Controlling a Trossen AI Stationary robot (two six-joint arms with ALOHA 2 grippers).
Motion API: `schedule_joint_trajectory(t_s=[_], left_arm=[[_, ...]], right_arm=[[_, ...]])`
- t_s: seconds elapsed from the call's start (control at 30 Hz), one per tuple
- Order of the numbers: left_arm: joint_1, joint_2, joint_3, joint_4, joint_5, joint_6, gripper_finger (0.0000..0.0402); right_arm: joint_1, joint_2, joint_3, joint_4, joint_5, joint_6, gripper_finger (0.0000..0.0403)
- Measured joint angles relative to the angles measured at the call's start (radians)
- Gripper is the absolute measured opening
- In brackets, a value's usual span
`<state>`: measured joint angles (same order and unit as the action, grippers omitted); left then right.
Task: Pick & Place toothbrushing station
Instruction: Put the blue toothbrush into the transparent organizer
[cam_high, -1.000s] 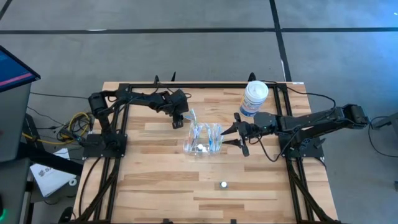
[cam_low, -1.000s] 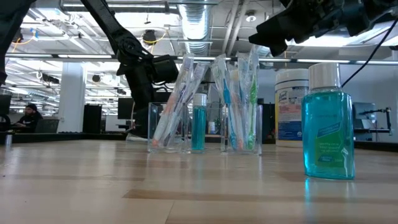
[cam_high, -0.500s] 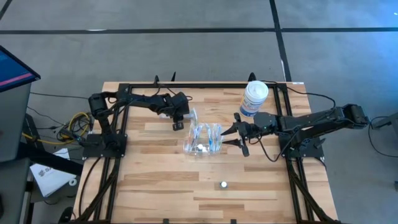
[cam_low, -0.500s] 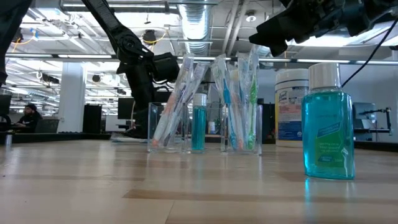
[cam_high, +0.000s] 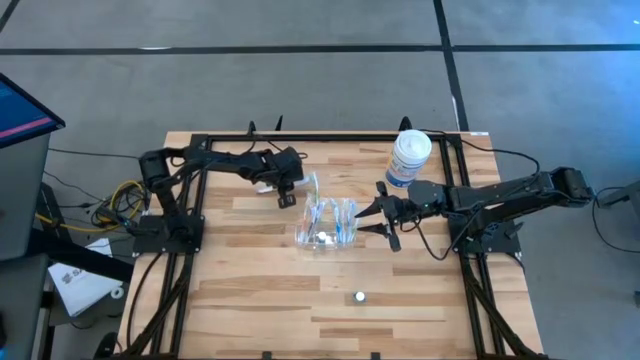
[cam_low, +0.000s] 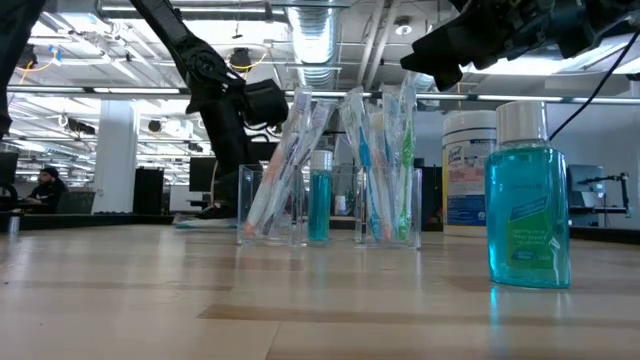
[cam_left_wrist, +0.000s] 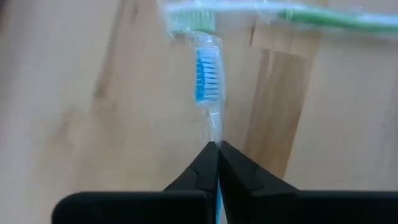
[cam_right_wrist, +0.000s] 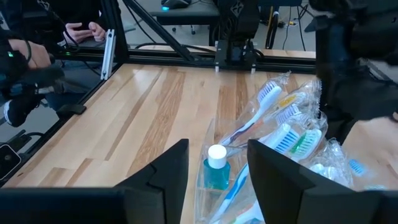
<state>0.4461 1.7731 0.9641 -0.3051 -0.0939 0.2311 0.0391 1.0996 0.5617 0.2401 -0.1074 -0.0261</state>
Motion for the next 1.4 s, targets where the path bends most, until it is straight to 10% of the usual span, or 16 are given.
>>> schedule_joint_trajectory(t_s=[1.0,1.4], left_arm=[[-0.014,-0.385,0.001,0.056,0.018,-0.31,0.0],[-0.094,-0.534,-0.187,0.342,0.089,-0.372,0.0]], right_arm=[[0.0,0.0,0.0,0.0,0.0,0.0,0.0139],[0.014,0.0,0.0,-0.001,0.0,0.017,0.0141]])
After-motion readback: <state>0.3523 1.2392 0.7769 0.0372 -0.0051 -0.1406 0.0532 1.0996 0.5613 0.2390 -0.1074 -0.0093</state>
